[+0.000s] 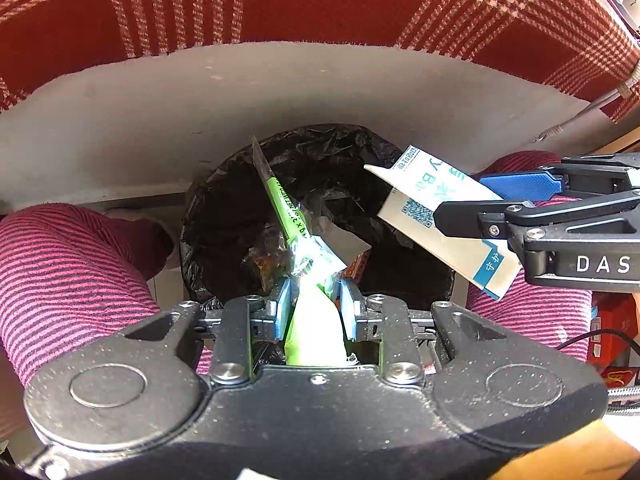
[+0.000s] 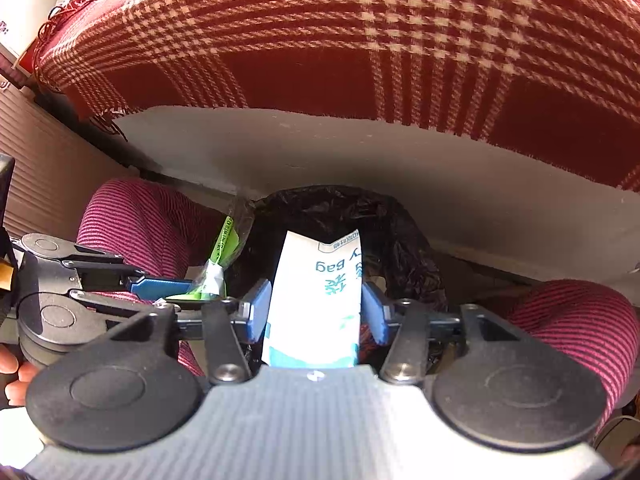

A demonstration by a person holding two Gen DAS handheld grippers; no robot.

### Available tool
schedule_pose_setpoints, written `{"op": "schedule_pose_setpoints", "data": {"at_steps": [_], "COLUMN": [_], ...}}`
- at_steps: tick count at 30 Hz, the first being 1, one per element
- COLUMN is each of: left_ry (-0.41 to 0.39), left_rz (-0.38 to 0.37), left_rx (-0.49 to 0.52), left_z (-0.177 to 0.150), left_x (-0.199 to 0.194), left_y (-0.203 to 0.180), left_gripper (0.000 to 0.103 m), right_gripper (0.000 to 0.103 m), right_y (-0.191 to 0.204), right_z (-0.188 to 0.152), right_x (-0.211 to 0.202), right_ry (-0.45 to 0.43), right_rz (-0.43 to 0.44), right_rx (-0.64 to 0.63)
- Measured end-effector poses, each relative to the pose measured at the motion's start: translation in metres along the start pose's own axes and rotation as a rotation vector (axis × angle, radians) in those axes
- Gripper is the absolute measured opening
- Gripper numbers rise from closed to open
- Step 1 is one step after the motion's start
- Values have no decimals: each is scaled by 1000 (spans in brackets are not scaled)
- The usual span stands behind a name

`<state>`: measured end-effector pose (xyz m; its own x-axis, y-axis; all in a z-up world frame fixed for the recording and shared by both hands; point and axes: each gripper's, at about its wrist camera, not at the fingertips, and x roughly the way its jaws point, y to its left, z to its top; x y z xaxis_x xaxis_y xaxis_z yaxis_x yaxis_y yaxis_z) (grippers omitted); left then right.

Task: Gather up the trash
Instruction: 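Carry the green wrapper and white packet into the trash bag and open both tools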

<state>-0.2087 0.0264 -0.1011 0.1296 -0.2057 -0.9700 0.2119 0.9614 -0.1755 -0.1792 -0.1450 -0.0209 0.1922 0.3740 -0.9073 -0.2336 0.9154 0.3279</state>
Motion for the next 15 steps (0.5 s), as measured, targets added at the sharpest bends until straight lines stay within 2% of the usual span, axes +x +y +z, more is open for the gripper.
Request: {"op": "schedule_pose_setpoints", "data": {"at_steps": [4, 15], "left_ry": [-5, -5], "left_rz": [7, 15], "left_rx": [4, 5], "left_z": [0, 2], "left_x": [-1, -3], "left_y": [-1, 1], "left_gripper": [33, 40], "right_gripper": [65, 66], "right_y": [0, 0], "right_z": [0, 0], "right_x": [-1, 0], "right_ry": [-5, -5], "right_rz": [-1, 0], "right_rx": [-1, -2]}}
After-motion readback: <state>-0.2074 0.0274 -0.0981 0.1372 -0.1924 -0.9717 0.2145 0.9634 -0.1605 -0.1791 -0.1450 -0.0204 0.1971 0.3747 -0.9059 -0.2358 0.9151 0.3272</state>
